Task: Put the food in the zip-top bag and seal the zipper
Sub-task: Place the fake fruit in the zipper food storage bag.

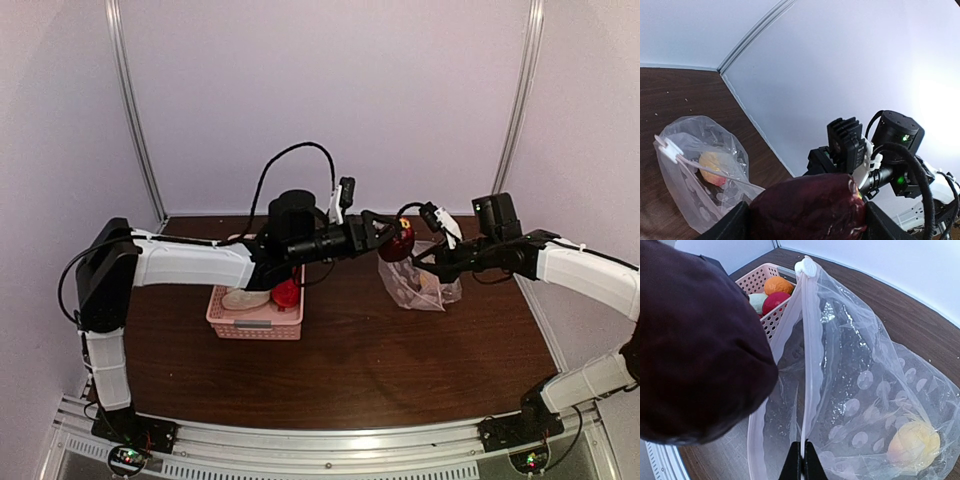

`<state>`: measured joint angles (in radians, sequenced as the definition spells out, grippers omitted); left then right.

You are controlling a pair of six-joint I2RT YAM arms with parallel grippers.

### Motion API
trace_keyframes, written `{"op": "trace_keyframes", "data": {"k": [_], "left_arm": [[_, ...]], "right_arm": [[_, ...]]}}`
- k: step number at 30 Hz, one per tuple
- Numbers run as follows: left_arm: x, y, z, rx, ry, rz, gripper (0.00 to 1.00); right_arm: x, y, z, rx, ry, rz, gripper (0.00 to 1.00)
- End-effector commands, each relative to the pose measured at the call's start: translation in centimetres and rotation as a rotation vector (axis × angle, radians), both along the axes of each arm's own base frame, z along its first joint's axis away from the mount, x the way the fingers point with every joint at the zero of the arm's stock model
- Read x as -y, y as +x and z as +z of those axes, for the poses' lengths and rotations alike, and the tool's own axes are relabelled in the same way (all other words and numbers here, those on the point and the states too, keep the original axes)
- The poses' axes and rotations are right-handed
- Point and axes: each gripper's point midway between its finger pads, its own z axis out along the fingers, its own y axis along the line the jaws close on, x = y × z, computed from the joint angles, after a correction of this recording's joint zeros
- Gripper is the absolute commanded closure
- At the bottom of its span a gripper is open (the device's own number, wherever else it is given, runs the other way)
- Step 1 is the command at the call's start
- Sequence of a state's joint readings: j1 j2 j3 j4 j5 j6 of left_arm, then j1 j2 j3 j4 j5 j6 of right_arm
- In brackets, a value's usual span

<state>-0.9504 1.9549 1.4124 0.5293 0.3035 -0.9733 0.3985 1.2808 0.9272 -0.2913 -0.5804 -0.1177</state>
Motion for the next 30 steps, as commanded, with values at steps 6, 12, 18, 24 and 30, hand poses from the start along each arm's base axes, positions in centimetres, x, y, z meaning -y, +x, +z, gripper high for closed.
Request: {"op": "trace_keyframes", "data": {"k": [6, 12, 18, 24, 30], "left_arm": [[0.8, 0.9, 0.3, -0.069, -0.149, 0.052, 0.47], [0.6, 1.6, -1.0, -0.094, -0.117, 0.097, 0.48], [0.3, 2.7, -3.6, -0.175, -0.048, 0.17, 0.49], [-0.3, 3.7, -5.8, -0.237, 0.036, 0.245, 0.5], [0.3, 3.8, -6.8, -0.255, 0.095, 0.253, 0.49]], "right_arm": [[0.1, 0.6, 3.2, 0.06, 0.093, -0.035, 1.0], [1.3, 0.8, 4.5, 0.093, 0.131, -0.074, 1.0], [1.3, 0.2, 4.9, 0.099, 0.168, -0.049, 1.0], [1.2, -0.2, 5.5, 0.114, 0.19, -0.035, 1.0], [0.7, -0.7, 5.5, 0.11, 0.21, 0.001, 1.0]]}}
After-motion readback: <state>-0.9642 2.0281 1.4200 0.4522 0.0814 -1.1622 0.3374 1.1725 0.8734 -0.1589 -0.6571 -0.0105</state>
